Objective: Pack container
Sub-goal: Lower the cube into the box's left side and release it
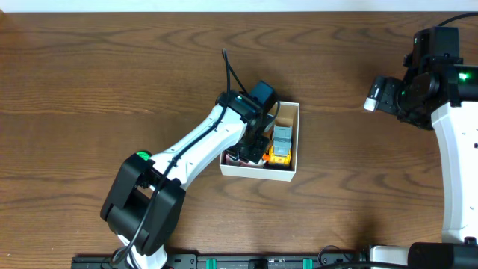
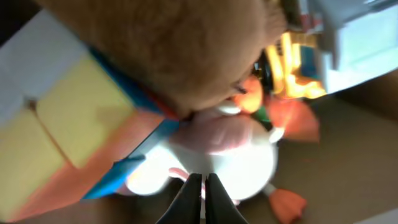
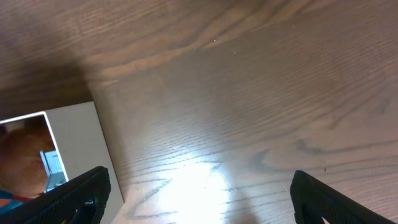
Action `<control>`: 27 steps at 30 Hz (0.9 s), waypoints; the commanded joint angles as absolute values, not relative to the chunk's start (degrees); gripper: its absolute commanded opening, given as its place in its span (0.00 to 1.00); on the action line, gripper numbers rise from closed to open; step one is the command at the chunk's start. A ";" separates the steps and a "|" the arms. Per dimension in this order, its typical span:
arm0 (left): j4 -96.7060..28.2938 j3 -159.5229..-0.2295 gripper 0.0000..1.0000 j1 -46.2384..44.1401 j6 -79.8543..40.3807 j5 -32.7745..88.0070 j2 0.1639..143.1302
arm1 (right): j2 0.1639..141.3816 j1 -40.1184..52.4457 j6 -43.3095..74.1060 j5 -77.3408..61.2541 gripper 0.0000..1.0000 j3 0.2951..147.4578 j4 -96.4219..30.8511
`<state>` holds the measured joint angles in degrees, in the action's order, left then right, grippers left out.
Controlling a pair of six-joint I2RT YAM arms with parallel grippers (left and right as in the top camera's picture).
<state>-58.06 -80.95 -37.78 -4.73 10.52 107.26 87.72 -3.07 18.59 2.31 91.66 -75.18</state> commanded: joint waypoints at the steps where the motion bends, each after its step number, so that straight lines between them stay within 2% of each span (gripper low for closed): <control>1: -58.85 -80.38 0.06 -37.30 -5.13 9.43 107.79 | 87.77 -3.36 17.52 2.31 0.94 91.37 -75.18; 12: -63.16 -87.13 0.06 -37.30 -5.02 9.32 100.20 | 87.77 -3.36 17.52 2.33 0.94 91.37 -74.67; 18: -61.21 -88.07 0.06 -37.30 -5.06 4.67 93.34 | 87.77 -3.36 17.52 2.31 0.94 91.37 -74.63; 27: -58.52 -85.73 0.07 -37.30 -5.04 3.38 96.64 | 87.77 -3.36 17.52 2.31 0.94 91.37 -74.83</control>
<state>-58.89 -87.15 -37.56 -4.71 4.91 94.39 87.72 -3.07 18.37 2.31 91.66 -74.78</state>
